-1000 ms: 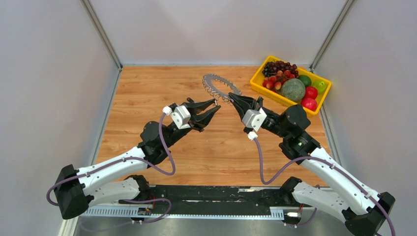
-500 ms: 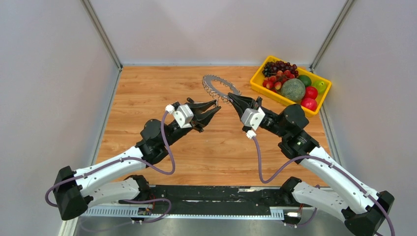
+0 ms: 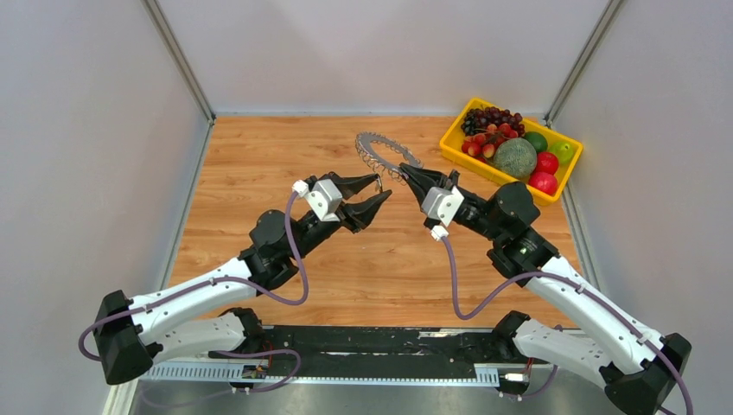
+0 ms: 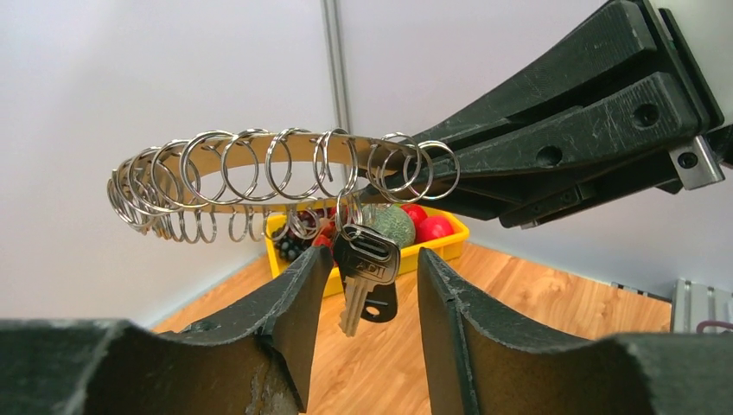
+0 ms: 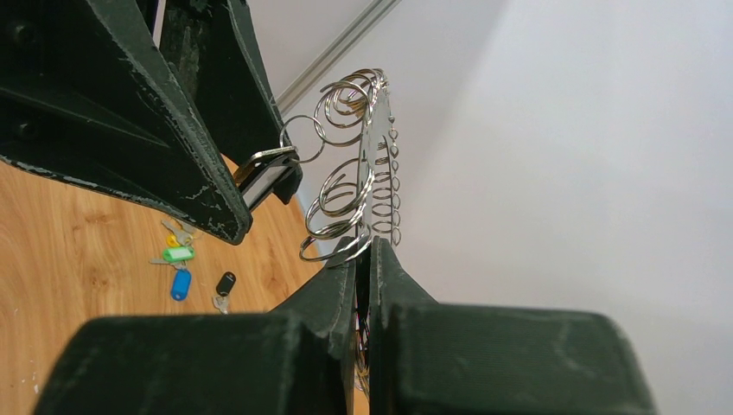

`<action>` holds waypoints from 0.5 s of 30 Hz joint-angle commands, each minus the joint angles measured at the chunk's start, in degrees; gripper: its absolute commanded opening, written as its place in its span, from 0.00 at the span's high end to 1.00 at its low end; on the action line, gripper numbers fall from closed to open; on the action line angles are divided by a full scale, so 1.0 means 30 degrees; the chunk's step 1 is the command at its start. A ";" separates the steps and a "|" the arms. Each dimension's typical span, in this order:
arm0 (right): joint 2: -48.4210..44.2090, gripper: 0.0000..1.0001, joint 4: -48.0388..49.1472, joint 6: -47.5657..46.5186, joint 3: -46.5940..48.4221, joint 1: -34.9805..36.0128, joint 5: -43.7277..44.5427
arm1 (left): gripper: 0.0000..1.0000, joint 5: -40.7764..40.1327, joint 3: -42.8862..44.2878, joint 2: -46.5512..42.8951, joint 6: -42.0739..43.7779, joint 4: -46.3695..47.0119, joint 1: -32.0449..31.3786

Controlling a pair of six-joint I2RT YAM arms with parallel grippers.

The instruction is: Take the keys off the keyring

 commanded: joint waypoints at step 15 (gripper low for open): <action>0.0683 1.00 0.1025 0.0675 0.1308 0.0092 0.1765 | 0.31 -0.6548 -0.1064 -0.0400 0.0369 0.2118 -0.2226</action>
